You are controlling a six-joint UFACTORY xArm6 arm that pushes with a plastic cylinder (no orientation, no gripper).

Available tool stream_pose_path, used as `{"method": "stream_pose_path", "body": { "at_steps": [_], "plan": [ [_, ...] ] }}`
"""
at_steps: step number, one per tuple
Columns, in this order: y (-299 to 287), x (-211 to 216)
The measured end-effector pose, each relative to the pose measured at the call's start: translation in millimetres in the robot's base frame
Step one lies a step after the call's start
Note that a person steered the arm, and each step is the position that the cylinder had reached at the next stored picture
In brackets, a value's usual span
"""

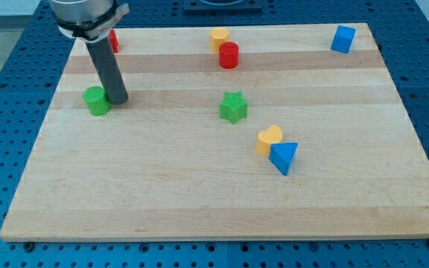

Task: Move the green star to the center right

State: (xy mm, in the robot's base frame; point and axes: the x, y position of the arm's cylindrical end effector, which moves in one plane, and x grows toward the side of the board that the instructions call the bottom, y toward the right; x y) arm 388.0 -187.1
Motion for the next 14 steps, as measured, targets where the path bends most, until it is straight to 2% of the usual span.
{"method": "stream_pose_path", "body": {
  "at_steps": [3, 9, 12, 14],
  "plan": [
    [-11, 0],
    [142, 37],
    [207, 37],
    [208, 9]
  ]
}}
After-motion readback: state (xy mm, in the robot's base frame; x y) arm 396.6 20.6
